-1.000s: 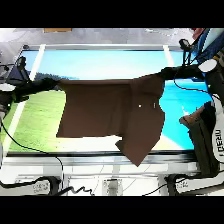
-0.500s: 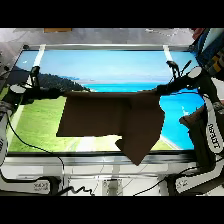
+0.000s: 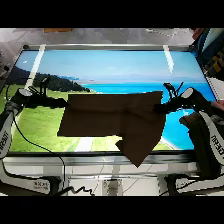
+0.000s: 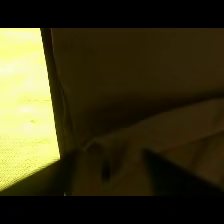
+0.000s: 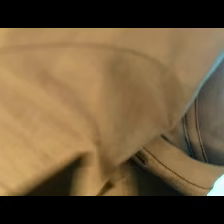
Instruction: Fold the clothes and pants, and hang the long-sleeved shirts on hangers.
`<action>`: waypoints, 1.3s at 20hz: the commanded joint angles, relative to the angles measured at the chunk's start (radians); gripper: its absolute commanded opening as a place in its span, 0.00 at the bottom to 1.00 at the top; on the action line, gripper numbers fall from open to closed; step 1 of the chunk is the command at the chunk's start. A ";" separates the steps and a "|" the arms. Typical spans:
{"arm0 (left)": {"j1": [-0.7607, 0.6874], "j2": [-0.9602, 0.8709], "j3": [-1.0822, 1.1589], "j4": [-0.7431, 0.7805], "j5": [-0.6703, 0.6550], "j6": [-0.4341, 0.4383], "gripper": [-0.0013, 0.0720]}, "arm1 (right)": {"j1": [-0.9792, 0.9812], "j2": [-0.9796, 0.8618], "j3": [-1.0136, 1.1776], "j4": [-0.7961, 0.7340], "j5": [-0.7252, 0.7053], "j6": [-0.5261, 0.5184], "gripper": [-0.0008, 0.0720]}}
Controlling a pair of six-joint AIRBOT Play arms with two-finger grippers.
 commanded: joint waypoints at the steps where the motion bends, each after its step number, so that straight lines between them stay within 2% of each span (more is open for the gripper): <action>1: 0.002 0.006 0.001 0.005 -0.043 -0.011 0.98 | 0.000 0.029 -0.034 0.015 -0.031 0.023 0.82; 3: 0.013 0.042 0.001 0.006 -0.085 -0.010 0.98 | 0.000 0.068 -0.013 0.012 -0.019 0.028 0.78; 5: 0.035 0.113 0.001 0.023 -0.116 -0.010 0.97 | 0.000 0.148 -0.009 -0.036 0.007 0.027 0.61; 8: 0.080 0.257 0.001 0.109 -0.151 -0.010 0.97 | -0.018 0.308 -0.031 -0.086 0.109 0.007 0.61; 10: 0.108 0.336 0.000 0.211 -0.183 -0.010 0.97 | -0.051 0.436 -0.119 -0.085 0.135 0.007 0.46; 11: 0.121 0.355 0.000 0.254 -0.210 -0.010 0.97 | -0.071 0.500 -0.185 -0.084 0.138 0.008 0.45; 14: 0.171 0.360 -0.023 0.256 -0.297 -0.014 0.96 | -0.122 0.704 -0.454 0.006 0.129 0.039 0.45; 16: 0.207 0.360 -0.081 0.192 -0.293 -0.022 0.97 | -0.126 0.805 -0.642 0.126 0.071 0.139 0.45; 19: 0.245 0.360 -0.155 0.136 -0.294 -0.040 0.97 | -0.126 0.847 -0.848 0.305 0.032 0.155 0.48; 22: 0.272 0.360 -0.202 0.137 -0.302 -0.040 0.97 | -0.126 0.836 -0.943 0.314 0.020 0.211 0.49; 23: 0.280 0.360 -0.214 0.137 -0.305 -0.040 0.97 | -0.126 0.829 -0.951 0.310 0.024 0.212 0.54; 24: 0.289 0.360 -0.222 0.143 -0.310 -0.040 0.97 | -0.126 0.824 -0.951 0.306 0.035 0.217 0.71; 25: 0.294 0.360 -0.223 0.178 -0.317 -0.040 0.97 | -0.126 0.820 -0.951 0.301 0.050 0.233 0.79; 26: 0.301 0.360 -0.223 0.221 -0.326 -0.043 0.97 | -0.126 0.819 -0.951 0.291 0.067 0.234 0.79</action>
